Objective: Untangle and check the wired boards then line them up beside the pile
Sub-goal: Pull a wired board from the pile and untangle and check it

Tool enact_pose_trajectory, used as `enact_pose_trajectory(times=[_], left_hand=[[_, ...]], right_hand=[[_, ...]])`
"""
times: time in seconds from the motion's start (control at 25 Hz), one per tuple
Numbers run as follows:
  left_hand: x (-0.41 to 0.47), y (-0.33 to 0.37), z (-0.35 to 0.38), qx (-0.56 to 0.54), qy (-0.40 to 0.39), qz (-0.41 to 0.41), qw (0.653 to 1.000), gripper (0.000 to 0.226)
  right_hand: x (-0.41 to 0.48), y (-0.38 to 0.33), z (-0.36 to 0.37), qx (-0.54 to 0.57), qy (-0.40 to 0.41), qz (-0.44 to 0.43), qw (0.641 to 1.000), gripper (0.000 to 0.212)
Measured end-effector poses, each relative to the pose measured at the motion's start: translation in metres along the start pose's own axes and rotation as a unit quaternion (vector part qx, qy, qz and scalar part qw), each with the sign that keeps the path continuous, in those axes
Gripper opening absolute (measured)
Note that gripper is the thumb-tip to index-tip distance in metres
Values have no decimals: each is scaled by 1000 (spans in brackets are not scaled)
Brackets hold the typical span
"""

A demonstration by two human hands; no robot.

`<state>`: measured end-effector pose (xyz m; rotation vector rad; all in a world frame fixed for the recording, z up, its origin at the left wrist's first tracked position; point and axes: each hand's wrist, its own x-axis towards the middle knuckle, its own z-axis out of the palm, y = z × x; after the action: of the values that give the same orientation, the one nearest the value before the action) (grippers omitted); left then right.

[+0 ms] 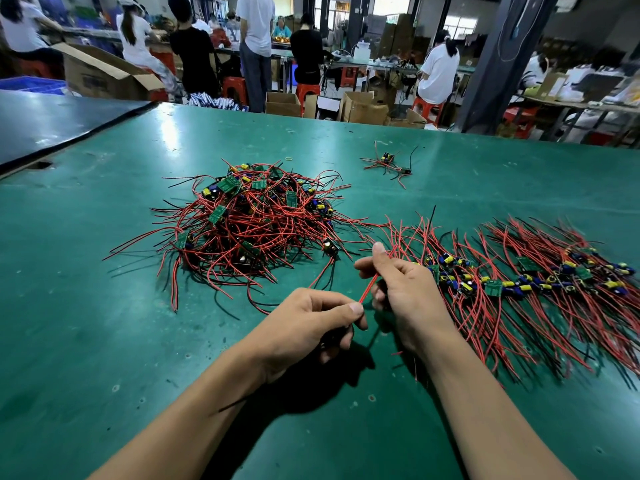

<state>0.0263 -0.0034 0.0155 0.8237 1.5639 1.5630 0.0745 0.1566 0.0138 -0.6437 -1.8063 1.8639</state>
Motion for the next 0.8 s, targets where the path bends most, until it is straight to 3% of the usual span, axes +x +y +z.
enact_pose_trajectory(times=[0.12, 0.32, 0.56, 0.68, 0.8], left_hand=[[1, 1, 0, -3, -9, 3, 1000, 22], [-2, 1, -2, 20, -44, -10, 999, 22], [-2, 2, 0, 2, -26, -28, 999, 22], [-1, 2, 1, -46, 21, -40, 998, 21], [3, 3, 3, -113, 125, -46, 985, 21]], right_hand=[[1, -3, 3, 58, 13, 25, 998, 42], [1, -14, -6, 231, -65, 209, 948, 61], [2, -14, -14, 346, -160, 258, 888, 44], [4, -8, -8, 333, -138, 256, 897, 51], [4, -4, -4, 236, -116, 216, 940, 66]])
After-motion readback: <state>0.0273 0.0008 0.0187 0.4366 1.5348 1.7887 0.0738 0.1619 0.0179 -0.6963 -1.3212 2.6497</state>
